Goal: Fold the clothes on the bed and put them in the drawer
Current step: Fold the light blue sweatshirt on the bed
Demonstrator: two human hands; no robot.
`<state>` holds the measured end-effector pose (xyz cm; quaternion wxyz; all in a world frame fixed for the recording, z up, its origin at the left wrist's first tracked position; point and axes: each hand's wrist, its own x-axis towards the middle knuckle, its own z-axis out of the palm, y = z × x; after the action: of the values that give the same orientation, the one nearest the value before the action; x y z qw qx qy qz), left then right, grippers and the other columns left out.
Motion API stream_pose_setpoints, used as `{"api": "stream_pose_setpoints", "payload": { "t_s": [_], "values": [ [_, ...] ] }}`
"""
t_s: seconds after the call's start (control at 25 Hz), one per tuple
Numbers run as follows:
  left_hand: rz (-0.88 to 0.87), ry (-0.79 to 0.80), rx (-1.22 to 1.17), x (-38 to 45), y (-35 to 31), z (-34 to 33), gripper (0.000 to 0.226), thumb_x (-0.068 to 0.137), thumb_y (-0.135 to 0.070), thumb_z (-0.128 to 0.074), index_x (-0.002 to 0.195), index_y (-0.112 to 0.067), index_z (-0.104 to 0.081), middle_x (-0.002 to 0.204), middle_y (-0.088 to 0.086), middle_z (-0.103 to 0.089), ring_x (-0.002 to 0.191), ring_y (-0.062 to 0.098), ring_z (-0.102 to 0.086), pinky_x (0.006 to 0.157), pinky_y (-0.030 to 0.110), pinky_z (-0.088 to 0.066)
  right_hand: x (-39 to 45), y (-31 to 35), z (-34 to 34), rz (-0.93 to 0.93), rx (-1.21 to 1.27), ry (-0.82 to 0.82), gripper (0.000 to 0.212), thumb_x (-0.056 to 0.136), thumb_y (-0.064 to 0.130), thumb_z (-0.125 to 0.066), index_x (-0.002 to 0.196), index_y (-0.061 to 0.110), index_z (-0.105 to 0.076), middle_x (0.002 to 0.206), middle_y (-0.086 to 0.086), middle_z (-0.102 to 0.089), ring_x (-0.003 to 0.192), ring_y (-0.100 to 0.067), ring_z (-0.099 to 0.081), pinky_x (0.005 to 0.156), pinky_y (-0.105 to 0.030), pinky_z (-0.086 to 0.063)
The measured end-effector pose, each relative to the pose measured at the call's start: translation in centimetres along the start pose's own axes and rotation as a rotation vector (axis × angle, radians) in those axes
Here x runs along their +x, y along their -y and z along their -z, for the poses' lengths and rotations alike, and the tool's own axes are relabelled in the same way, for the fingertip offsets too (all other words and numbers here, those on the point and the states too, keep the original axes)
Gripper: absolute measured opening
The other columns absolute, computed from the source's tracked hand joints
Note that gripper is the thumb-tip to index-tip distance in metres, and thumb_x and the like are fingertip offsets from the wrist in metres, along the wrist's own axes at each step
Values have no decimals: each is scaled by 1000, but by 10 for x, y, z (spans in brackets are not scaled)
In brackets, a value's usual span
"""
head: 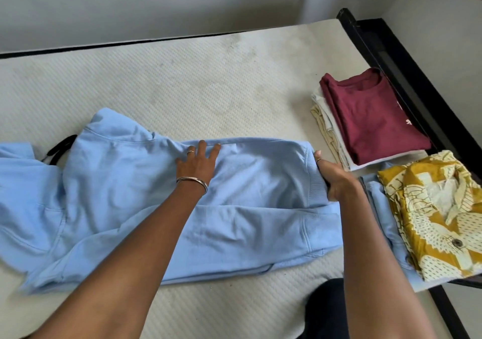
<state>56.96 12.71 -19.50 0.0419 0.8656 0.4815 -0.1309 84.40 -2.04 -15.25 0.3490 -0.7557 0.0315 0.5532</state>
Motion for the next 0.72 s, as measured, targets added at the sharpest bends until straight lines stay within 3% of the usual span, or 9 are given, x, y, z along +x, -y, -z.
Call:
{"api": "stream_pose_setpoints", "payload": {
  "t_s": [0.12, 0.2, 0.28, 0.36, 0.44, 0.56, 0.64, 0.68, 0.72],
  "values": [
    [22, 80, -51, 4, 2, -2, 88, 88, -35, -66, 151, -41, -6, 155, 7, -8, 139, 32, -22, 93, 58, -46, -8, 3, 2, 15, 241, 219, 76, 91, 74, -33, 107, 11, -73, 99, -12, -75, 88, -27, -73, 75, -37, -60],
    [18, 77, -46, 5, 1, -6, 89, 89, -33, -65, 151, -43, -3, 156, 8, -6, 140, 34, -20, 92, 61, -45, -6, 6, 4, 95, 482, 246, 70, 89, 66, -50, 123, 6, -65, 117, -16, -70, 105, -31, -69, 88, -41, -56],
    [20, 83, -42, 7, 0, -9, 90, 90, -30, -64, 150, -44, 1, 156, 8, -3, 142, 35, -17, 93, 63, -44, 1, 13, 7, 104, 735, 241, 71, 78, 46, -72, 134, 4, -53, 127, -16, -65, 114, -32, -65, 96, -46, -52],
    [23, 101, -46, 10, 0, -10, 93, 90, -29, -64, 149, -46, 6, 157, 7, 0, 142, 36, -15, 94, 64, -43, 8, 22, 10, 181, 860, 89, 53, 78, 21, -77, 124, 4, -58, 121, -13, -67, 105, -27, -68, 83, -41, -59],
    [19, 114, -52, 13, 1, -11, 97, 88, -30, -67, 148, -47, 7, 156, 6, 0, 141, 36, -17, 92, 63, -45, 12, 29, 17, 377, 862, -208, 45, 78, -8, -72, 119, 6, -60, 104, -9, -67, 84, -17, -68, 69, -28, -59],
    [19, 143, -69, 20, 6, -14, 100, 85, -32, -70, 148, -47, 7, 157, 3, 1, 139, 36, -19, 93, 59, -46, 11, 35, 23, 720, 666, -508, 66, 77, -22, -62, 132, 13, -48, 104, -6, -59, 81, -12, -61, 79, -23, -57],
    [-12, 147, -66, 24, 10, -11, 103, 82, -36, -73, 150, -43, 5, 157, 2, -1, 139, 36, -20, 97, 55, -45, 12, 42, 13, 869, 173, -718, 56, 78, -14, -67, 126, 15, -59, 114, -2, -62, 97, -16, -61, 88, -26, -54],
    [-49, 141, -56, 25, 13, -8, 103, 80, -39, -73, 151, -39, 2, 157, 1, -4, 139, 35, -21, 100, 52, -43, 12, 46, 2, 958, -104, -724, 52, 77, -9, -71, 123, 15, -62, 118, -2, -63, 106, -19, -60, 93, -31, -51],
    [-91, 139, -35, 27, 18, -4, 100, 80, -43, -72, 153, -35, -3, 157, 0, -9, 138, 32, -23, 102, 49, -41, 13, 47, -12, 1030, -340, -592, 52, 76, -3, -75, 124, 14, -63, 121, -3, -63, 111, -23, -58, 97, -36, -48]
  ]
}}
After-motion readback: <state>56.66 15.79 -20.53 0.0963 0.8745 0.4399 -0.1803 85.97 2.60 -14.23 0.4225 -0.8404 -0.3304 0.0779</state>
